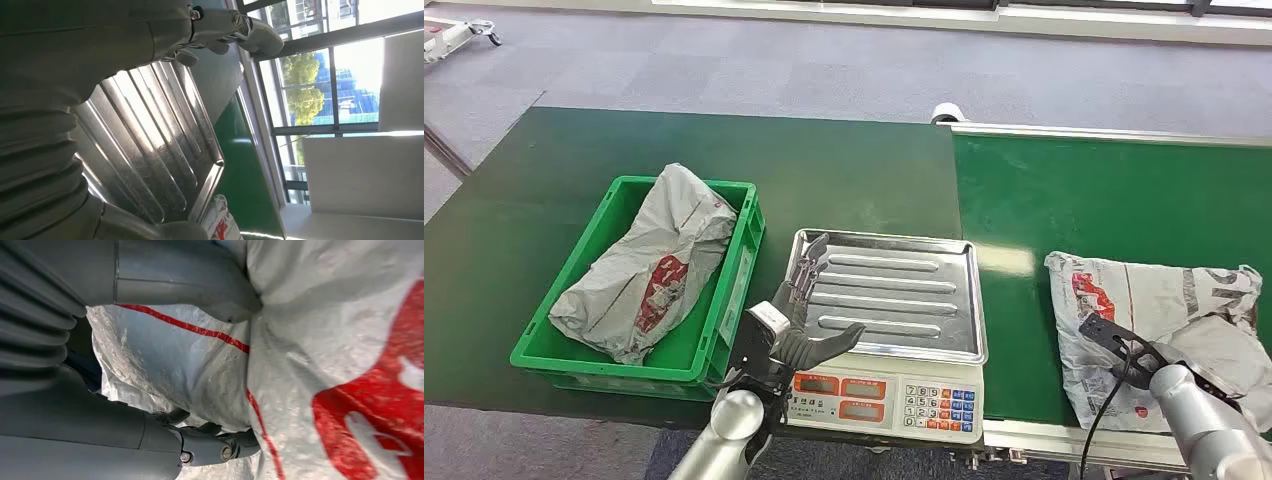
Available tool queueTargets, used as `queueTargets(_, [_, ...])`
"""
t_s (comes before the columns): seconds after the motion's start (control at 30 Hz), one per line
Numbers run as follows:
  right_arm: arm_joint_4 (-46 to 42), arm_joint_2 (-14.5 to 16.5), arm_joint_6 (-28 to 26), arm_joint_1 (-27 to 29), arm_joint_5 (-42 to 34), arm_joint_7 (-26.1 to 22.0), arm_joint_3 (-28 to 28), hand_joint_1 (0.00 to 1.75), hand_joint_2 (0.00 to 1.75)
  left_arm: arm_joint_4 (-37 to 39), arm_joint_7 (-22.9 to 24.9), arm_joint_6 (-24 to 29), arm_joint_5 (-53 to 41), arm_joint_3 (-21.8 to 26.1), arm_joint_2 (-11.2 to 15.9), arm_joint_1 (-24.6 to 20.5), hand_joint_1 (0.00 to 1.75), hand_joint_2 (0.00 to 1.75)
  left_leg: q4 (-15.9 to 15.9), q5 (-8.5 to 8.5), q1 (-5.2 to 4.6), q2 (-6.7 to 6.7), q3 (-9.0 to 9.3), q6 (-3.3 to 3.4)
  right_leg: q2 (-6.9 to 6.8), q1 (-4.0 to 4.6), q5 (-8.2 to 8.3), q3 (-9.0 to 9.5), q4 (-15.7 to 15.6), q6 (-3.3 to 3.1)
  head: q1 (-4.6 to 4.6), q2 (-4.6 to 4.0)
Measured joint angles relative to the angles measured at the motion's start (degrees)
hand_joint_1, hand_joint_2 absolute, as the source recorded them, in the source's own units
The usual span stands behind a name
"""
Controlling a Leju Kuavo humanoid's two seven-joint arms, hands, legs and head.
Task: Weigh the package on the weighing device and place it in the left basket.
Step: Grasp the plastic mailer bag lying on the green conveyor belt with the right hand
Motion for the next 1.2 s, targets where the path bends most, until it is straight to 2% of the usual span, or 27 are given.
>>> queueTargets(0.23, [0.0, 0.38, -0.38, 0.03, -0.1, -0.6, 0.51, 0.02, 1.75, 0.1, 0.0, 0.01, 0.02, 0.0, 0.0, 0.02, 0.0, 1.75, 0.01, 0.0, 0.0, -0.01, 0.02, 0.01, -0.01, 0.0, 0.01, 0.05, 0.0, 0.01, 0.0, 0.0])
queueTargets(0.27, [0.0, 0.47, -0.78, 0.1, -0.16, -1.01, 0.53, 0.4, 1.75, 0.09, 0.01, 0.02, 0.02, 0.0, 0.0, 0.03, 0.0, 1.75, 0.01, 0.01, 0.0, -0.01, 0.02, 0.01, -0.01, 0.0, 0.01, 0.06, 0.0, 0.01, 0.0, 0.0])
queueTargets(0.37, [-0.04, 0.97, -2.63, 0.67, -0.36, -2.25, 0.61, 1.69, 1.75, -0.14, 0.06, 0.1, 0.01, 0.01, 0.01, 0.19, 0.0, 1.75, 0.02, 0.01, 0.0, -0.01, 0.03, 0.01, -0.01, 0.0, 0.01, 0.08, 0.0, 0.01, 0.0, 0.0])
queueTargets(0.4, [-0.08, 1.16, -3.3, 0.93, -0.43, -2.68, 0.66, 1.75, 1.75, -0.27, 0.08, 0.12, 0.0, 0.01, 0.01, 0.26, 0.0, 1.75, 0.02, 0.01, 0.0, -0.01, 0.03, 0.01, -0.01, 0.0, 0.01, 0.08, -0.01, 0.01, 0.0, 0.0])
queueTargets(0.6, [-1.81, 2.02, -7.13, 3.23, -1.28, -5.3, 0.84, 1.75, 1.75, -1.34, 0.23, 0.46, -0.06, 0.02, 0.21, 1.13, 0.0, 1.75, 0.02, 0.0, 0.04, -0.01, 0.09, 0.01, -0.01, 0.05, 0.01, 0.15, -0.05, 0.01, 0.0, 0.0])
queueTargets(0.83, [-4.63, 2.54, -8.71, 4.66, -2.41, -6.99, 1.58, 1.75, 1.75, -2.83, 0.56, 0.47, -0.16, 0.03, 0.46, 2.36, 0.0, 1.75, 0.02, -0.01, 0.09, 0.0, 0.11, 0.01, -0.01, 0.09, 0.01, 0.19, -0.06, 0.01, 0.01, 0.0])
queueTargets(1.03, [-8.42, 3.9, -13.31, 7.21, -6.49, -13.26, 2.14, 1.75, 1.75, -4.76, 0.9, 0.47, -0.33, 0.04, 0.79, 3.88, 0.0, 1.75, 0.01, -0.01, 0.1, 0.04, 0.08, -0.01, 0.01, 0.1, 0.01, 0.11, -0.03, 0.0, 0.0, 0.0])
queueTargets(1.2, [-12.6, 5.26, -15.29, 9.6, -8.72, -15.82, 2.22, 1.75, 1.75, -5.98, 0.88, 0.47, -0.72, 0.11, 0.97, 4.93, 0.0, 1.75, 0.01, 0.0, 0.1, 0.0, 0.0, -0.02, -0.02, 0.09, 0.0, 0.05, -0.01, -0.01, 0.01, 0.0])
